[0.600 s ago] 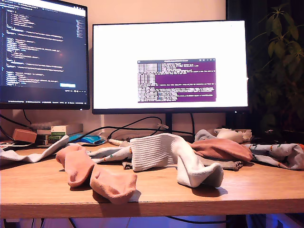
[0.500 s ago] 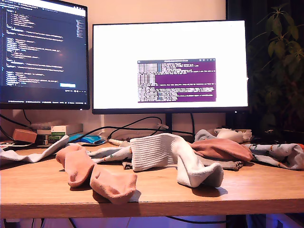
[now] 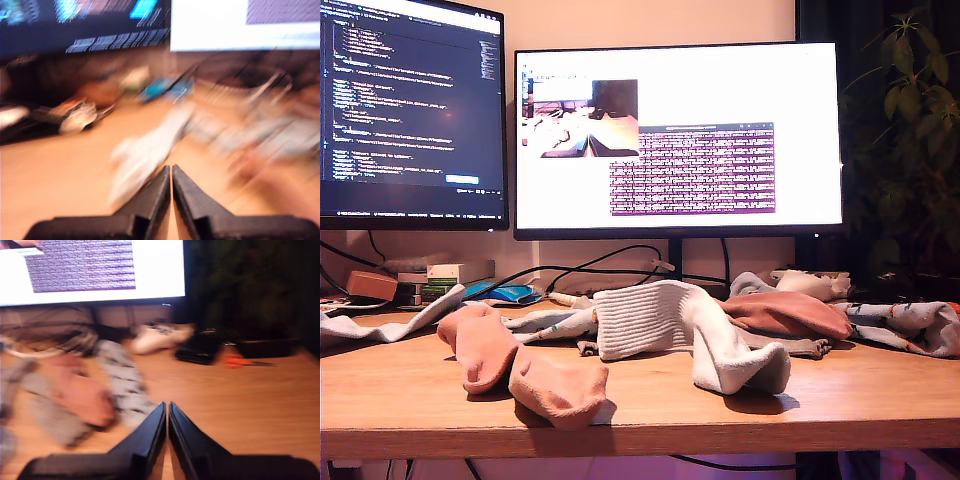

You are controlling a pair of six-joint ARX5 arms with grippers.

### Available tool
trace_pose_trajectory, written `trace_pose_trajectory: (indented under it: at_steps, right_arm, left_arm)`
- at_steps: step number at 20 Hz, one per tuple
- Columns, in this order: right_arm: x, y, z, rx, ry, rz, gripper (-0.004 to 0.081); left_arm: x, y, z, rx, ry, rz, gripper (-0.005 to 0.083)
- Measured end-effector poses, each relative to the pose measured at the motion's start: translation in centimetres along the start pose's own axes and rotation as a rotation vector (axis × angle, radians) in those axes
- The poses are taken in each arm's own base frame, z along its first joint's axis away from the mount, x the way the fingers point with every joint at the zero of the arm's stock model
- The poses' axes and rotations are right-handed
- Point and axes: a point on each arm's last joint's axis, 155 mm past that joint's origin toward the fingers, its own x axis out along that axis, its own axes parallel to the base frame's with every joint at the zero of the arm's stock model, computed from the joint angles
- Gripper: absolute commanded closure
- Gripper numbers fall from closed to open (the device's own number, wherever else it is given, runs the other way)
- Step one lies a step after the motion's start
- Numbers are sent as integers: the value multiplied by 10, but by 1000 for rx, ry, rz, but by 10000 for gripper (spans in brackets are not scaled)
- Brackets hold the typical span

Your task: Pair up the socks based on colour and pattern, by placing them on top of one another

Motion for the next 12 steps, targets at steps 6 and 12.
trace_pose_trajectory:
  at_steps: [6,12]
  right_arm:
    - [-1,13,-1,154,11,72,782]
    - [-11,12,30,195,1,50,782]
  left_arm:
    - [-8,-56,31,-60,-105,-281,793]
    - [-14,-91,42,-72,-37,-426,793]
